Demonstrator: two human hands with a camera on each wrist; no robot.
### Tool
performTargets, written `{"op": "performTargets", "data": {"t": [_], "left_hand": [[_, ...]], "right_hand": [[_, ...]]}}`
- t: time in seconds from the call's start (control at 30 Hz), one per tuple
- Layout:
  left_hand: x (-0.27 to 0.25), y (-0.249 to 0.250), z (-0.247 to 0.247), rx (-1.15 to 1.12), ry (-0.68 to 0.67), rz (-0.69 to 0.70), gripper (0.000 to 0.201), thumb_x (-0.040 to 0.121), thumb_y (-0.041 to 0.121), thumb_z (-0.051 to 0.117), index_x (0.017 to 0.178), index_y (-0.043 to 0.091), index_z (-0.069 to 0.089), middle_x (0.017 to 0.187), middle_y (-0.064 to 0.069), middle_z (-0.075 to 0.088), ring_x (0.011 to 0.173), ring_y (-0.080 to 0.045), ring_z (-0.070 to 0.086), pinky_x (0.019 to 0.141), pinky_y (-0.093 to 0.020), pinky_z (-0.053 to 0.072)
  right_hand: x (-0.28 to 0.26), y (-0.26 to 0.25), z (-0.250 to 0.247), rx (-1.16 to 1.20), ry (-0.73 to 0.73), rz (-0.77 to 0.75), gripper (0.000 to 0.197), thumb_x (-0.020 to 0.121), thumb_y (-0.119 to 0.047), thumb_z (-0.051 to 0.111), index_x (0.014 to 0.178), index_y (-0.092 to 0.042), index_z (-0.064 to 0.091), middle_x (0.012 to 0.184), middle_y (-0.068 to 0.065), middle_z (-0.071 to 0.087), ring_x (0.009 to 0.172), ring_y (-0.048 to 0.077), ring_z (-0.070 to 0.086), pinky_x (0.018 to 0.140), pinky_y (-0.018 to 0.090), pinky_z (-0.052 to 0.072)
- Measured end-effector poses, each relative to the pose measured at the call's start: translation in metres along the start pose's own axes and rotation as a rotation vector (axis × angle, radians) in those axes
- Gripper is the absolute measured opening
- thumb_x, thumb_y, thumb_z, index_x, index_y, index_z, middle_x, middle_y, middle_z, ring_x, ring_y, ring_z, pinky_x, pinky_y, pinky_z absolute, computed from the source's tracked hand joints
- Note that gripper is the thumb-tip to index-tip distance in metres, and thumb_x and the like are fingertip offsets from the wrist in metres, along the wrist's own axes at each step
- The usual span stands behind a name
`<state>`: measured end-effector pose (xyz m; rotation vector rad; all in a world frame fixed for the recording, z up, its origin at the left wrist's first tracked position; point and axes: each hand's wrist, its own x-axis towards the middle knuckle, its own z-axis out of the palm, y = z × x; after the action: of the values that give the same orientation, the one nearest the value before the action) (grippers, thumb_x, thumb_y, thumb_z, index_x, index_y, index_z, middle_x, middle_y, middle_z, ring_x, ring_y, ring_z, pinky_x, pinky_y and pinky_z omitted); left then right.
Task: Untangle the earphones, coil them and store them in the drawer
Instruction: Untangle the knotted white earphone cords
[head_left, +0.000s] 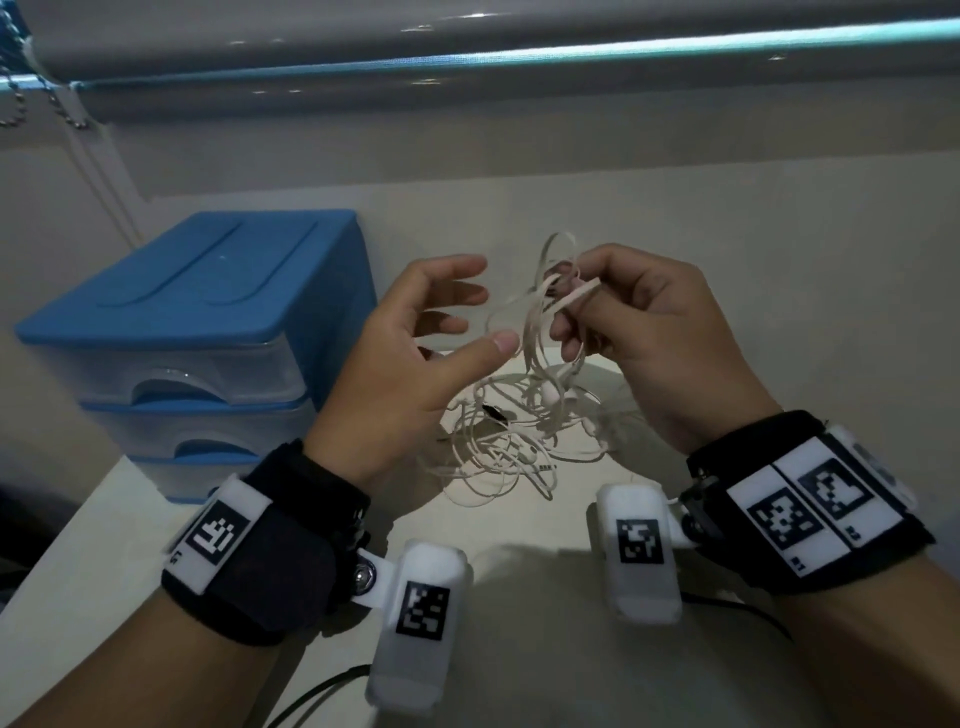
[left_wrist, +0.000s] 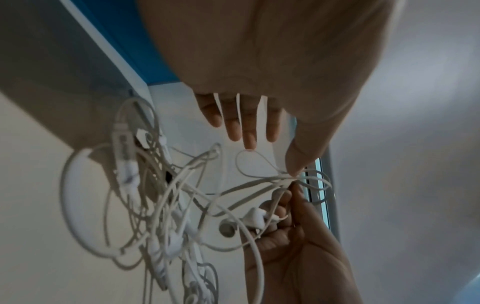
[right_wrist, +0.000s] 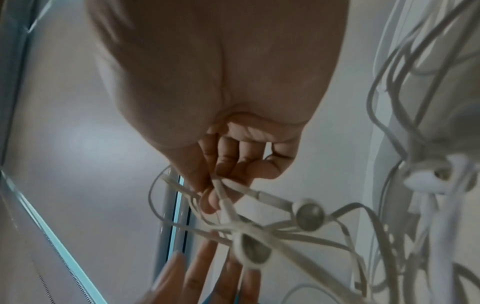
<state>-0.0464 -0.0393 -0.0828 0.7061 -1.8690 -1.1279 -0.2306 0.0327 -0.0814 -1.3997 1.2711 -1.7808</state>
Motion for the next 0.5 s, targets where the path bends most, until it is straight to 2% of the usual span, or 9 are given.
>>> {"op": "performTargets", "data": {"t": [0.1,0.2,0.3,0.37,0.43,0.5], "left_hand": [[0.000,-0.001,0.001,-0.025,-0.112,-0.051,0.069,0.074,0.036,0.080,0.137,0.037,0.052,0.124,0.014,0.069,0.124,-0.002,0.058,0.110,-0.049,0.044],[-0.001,-0.002,0.003,-0.027,-0.216,-0.110,0.068,0.080,0.026,0.080,0.140,0.034,0.050,0.119,0.008,0.072,0.121,-0.008,0.063,0.112,-0.050,0.042],[-0.002,-0.003,0.003,-0.021,-0.263,-0.141,0.052,0.086,0.012,0.079,0.131,0.028,0.060,0.096,0.005,0.072,0.101,-0.015,0.070,0.104,-0.050,0.051],[-0.003,-0.004,0.003,-0.009,-0.250,-0.145,0.037,0.087,0.008,0.076,0.120,0.024,0.070,0.085,0.002,0.063,0.086,-0.017,0.065,0.096,-0.041,0.057],[-0.003,-0.005,0.003,0.004,-0.225,-0.140,0.023,0.088,0.009,0.075,0.105,0.024,0.076,0.083,-0.005,0.059,0.080,-0.018,0.060,0.081,-0.032,0.055],[-0.004,-0.005,0.002,0.026,-0.200,-0.131,0.013,0.089,0.011,0.074,0.095,0.023,0.078,0.081,-0.008,0.062,0.078,-0.015,0.057,0.074,-0.025,0.050]], "right_hand": [[0.000,-0.002,0.000,0.129,0.004,0.014,0.015,0.099,0.001,0.055,0.095,-0.006,0.068,0.074,0.012,0.068,0.058,0.020,0.060,0.061,0.027,0.051],[0.001,-0.005,0.001,0.271,0.013,0.017,0.014,0.099,0.001,0.052,0.097,-0.006,0.065,0.076,0.008,0.068,0.058,0.018,0.060,0.062,0.027,0.051],[0.003,-0.007,-0.002,0.370,0.050,0.025,0.012,0.100,-0.001,0.051,0.099,-0.007,0.062,0.082,0.009,0.067,0.059,0.017,0.061,0.064,0.027,0.052],[0.003,-0.007,-0.004,0.410,0.088,0.023,0.014,0.101,-0.002,0.050,0.099,-0.009,0.062,0.089,0.015,0.067,0.061,0.017,0.061,0.065,0.027,0.052],[0.005,-0.008,-0.007,0.444,0.147,0.017,0.015,0.101,-0.003,0.049,0.098,-0.011,0.062,0.090,0.013,0.068,0.063,0.017,0.062,0.065,0.027,0.052],[0.007,-0.008,-0.011,0.483,0.215,0.007,0.016,0.101,-0.003,0.049,0.098,-0.012,0.061,0.086,0.007,0.069,0.064,0.015,0.063,0.065,0.026,0.051]]}}
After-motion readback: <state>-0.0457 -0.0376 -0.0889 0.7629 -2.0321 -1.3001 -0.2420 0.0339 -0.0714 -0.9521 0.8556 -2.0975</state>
